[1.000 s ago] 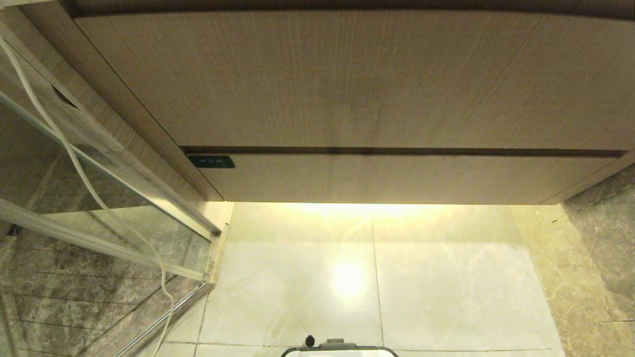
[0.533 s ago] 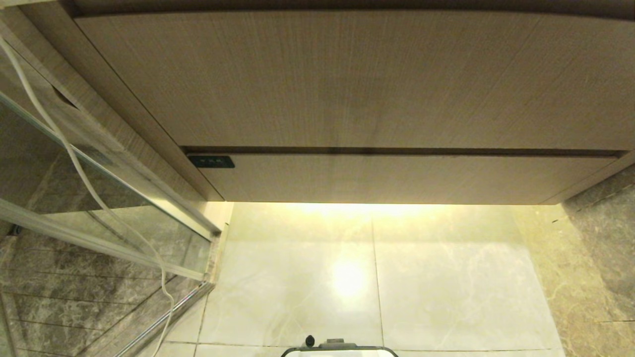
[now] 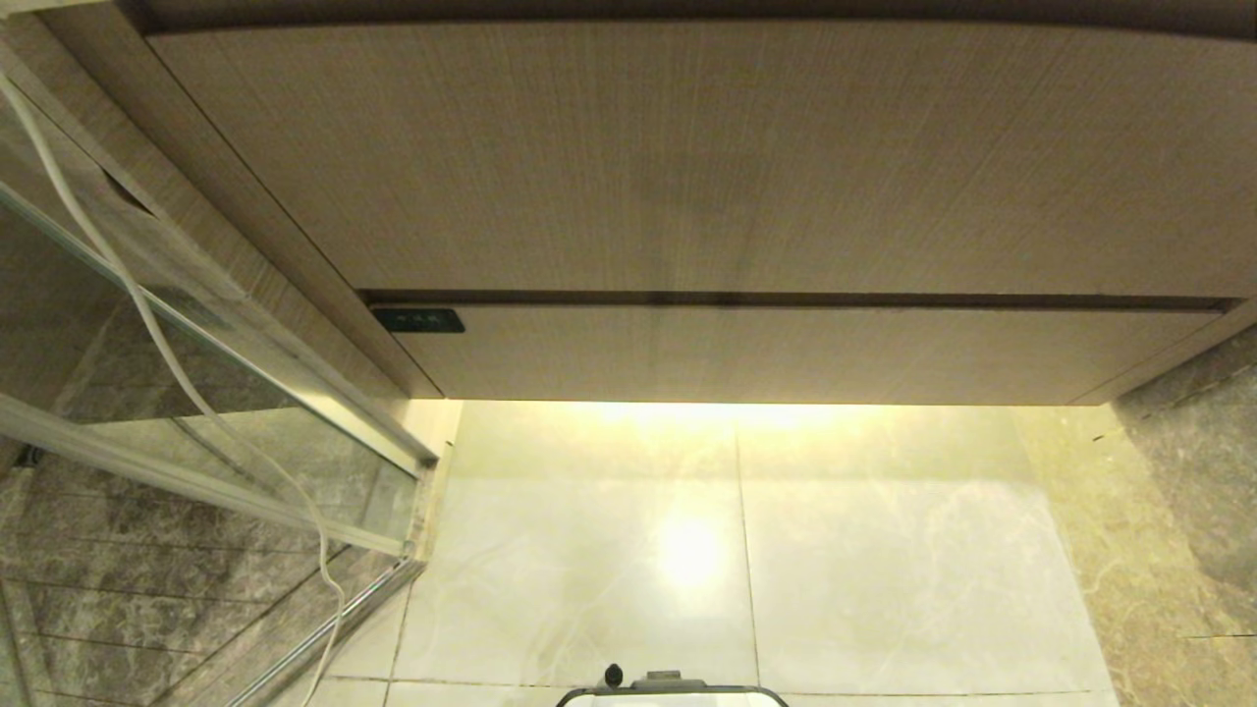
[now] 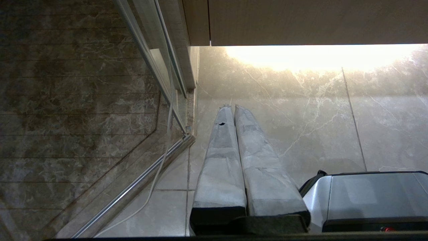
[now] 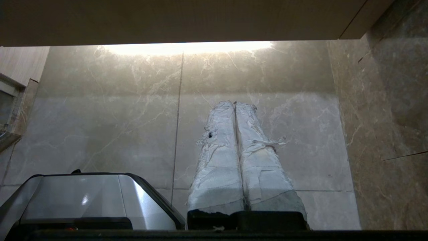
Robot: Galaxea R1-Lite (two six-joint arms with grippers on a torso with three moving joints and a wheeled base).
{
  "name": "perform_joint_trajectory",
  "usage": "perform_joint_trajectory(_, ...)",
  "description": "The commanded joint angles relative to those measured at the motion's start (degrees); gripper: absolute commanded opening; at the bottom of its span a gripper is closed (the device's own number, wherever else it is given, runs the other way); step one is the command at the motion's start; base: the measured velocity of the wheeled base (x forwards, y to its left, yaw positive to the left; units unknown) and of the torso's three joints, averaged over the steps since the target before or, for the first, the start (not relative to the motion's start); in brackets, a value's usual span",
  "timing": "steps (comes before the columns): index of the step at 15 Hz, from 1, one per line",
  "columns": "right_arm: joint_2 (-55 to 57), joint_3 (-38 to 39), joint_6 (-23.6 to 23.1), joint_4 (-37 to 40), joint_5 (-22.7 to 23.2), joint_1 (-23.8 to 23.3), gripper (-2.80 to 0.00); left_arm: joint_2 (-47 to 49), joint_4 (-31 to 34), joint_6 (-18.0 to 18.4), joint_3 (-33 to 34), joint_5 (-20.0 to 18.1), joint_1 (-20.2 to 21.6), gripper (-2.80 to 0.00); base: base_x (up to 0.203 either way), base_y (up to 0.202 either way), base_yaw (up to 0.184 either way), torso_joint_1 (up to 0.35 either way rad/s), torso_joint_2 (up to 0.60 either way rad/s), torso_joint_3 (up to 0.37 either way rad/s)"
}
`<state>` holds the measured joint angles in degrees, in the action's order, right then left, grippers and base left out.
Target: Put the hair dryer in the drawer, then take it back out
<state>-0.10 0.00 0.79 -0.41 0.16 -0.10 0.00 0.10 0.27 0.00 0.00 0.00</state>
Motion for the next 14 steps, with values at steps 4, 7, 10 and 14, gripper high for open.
perform_joint_trajectory(4,-0.08,0.18,0.0,-0.02,0.02,0.01,-2.8,0.0,-0.01,0.0,0.06,0.0,0.0,-2.8,0.0,0.0,0.0,0.0,0.0,0.0)
perform_joint_trajectory(7,-0.08,0.18,0.0,-0.02,0.02,0.01,-2.8,0.0,-0.01,0.0,0.09,0.0,0.0,-2.8,0.0,0.0,0.0,0.0,0.0,0.0)
perform_joint_trajectory(10,-0.08,0.1,-0.07,-0.02,0.02,0.01,-2.8,0.0,-0.01,0.0,0.07,0.0,0.0,-2.8,0.0,0.0,0.0,0.0,0.0,0.0)
perform_joint_trajectory(14,-0.08,0.16,-0.02,-0.02,0.02,0.01,-2.8,0.0,-0.01,0.0,0.0,0.0,0.0,-2.8,0.0,0.0,0.0,0.0,0.0,0.0)
